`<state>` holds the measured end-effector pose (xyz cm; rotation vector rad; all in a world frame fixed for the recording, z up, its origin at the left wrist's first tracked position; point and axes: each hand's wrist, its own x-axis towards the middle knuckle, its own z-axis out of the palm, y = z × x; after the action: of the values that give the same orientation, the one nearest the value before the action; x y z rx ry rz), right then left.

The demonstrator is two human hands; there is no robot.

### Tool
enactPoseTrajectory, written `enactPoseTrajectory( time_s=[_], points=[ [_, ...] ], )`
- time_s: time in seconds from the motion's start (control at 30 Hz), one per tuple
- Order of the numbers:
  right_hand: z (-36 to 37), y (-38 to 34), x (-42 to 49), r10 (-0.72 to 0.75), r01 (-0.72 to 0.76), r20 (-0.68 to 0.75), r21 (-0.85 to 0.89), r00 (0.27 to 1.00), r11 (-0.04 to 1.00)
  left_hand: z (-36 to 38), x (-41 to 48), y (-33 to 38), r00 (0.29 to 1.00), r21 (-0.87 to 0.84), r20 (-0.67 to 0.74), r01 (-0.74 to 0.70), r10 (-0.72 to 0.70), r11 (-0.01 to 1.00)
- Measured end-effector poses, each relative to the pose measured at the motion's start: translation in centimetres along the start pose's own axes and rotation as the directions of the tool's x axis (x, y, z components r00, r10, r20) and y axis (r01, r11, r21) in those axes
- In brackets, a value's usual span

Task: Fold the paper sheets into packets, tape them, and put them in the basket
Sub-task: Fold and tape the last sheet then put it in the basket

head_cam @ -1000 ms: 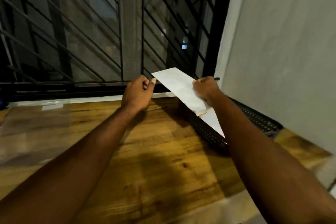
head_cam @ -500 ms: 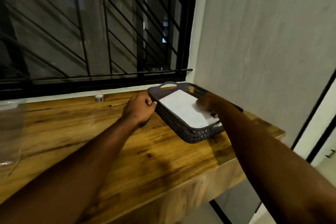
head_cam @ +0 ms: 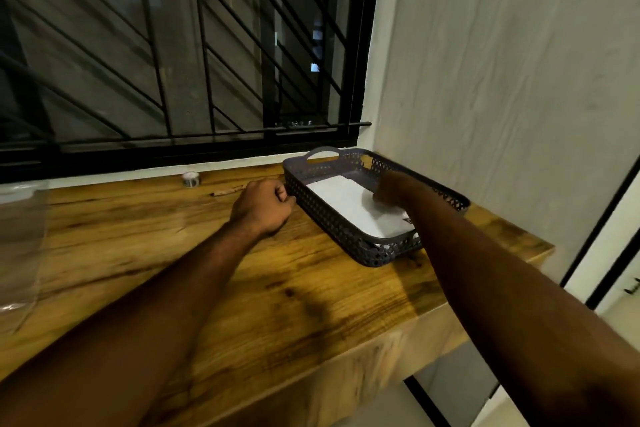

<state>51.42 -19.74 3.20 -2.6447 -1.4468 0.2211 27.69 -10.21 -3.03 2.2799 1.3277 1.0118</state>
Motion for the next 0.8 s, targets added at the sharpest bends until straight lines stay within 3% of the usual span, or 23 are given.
enactPoseTrajectory(
  time_s=[0.1, 0.17, 0.3, 0.4, 0.47, 0.63, 0.8],
  points=[
    [-1.1, -1.0, -1.1, -0.049, 0.033, -0.167, -0.095, 0.985, 0.995, -0.3, 0.3, -0.3, 1.000, -0.018, -0.005, 0.002, -0.002, 1.000],
    [-2.0, -2.4, -1.1, -0.069, 0.053, -0.294, -0.063, 0.953, 0.997, -0.7, 0.7, -0.8, 1.000, -0.019, -0.026, -0.004, 0.004, 1.000],
    [-3.4, -8.2, -1.8, -0.263, 0.310, -0.397, 0.057, 0.879, 0.949, -2.8, 1.6, -2.4, 0.999, -0.013, -0.044, 0.017, -0.018, 1.000],
    [-1.8, -13.4, -2.3, -0.433, 0.507, -0.360, 0.140, 0.826, 0.851, -4.8, 2.2, -4.7, 0.997, -0.001, -0.072, -0.008, 0.008, 1.000],
    [0.4, -16.0, -1.5, -0.494, 0.555, -0.304, 0.160, 0.815, 0.816, -6.1, 2.5, -6.5, 0.995, 0.013, -0.100, 0.001, 0.000, 1.000],
    [5.9, -19.2, 0.0, -0.551, 0.591, -0.270, 0.093, 0.790, 0.802, -9.0, 3.8, -11.5, 0.980, 0.031, -0.195, 0.039, -0.033, 0.999],
    [9.7, -20.2, 3.3, -0.520, 0.561, -0.279, 0.092, 0.807, 0.823, -10.1, 5.6, -15.3, 0.979, 0.012, -0.181, 0.092, -0.088, 0.996]
  ],
)
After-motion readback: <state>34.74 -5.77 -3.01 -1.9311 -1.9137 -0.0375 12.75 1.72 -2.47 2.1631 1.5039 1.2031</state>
